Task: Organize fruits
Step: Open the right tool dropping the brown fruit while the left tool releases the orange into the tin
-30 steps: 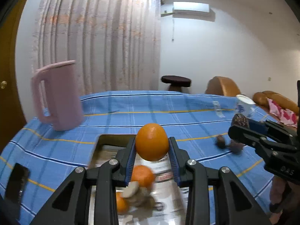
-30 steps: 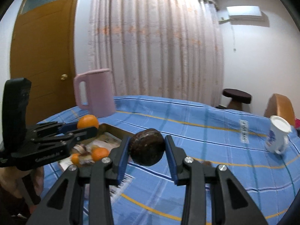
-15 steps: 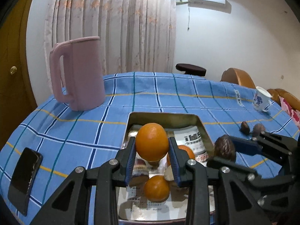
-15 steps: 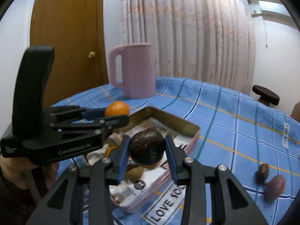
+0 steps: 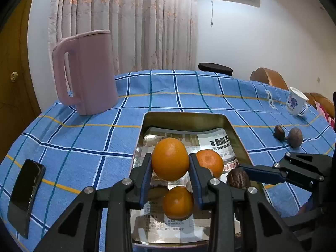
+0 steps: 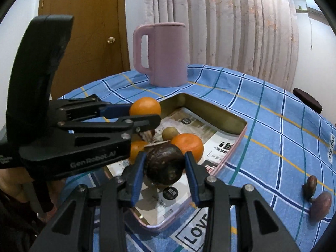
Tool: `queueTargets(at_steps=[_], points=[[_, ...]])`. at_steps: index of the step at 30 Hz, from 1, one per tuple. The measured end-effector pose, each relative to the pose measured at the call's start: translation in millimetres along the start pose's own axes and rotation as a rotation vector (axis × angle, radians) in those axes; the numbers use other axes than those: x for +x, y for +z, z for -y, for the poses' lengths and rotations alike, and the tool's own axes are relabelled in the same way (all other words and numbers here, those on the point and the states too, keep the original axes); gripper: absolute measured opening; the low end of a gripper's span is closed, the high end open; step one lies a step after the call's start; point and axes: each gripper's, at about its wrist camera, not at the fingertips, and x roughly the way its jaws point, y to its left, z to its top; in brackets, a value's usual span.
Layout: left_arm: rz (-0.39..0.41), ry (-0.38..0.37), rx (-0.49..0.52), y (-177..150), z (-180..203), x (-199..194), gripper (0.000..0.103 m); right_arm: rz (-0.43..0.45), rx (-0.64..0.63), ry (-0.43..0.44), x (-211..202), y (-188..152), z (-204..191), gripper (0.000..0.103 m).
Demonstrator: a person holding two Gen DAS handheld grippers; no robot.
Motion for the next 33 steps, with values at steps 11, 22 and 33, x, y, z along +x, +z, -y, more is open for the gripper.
queueTargets(at_steps=[11,22,33], points=[[0.010,0.019,0.017,6,7,-10,0.050,0.043,-0.014,-0.005,-16,-1,1,0.059],[0.043,-0.073,0.063,25,55,-16,0.051,0.108,0.077,-0.262,-93,-25,83,0.069],[0.009,-0.186,0.180,32,141,3,0.051,-0.014,0.317,-0.441,-114,-66,181,0.070]])
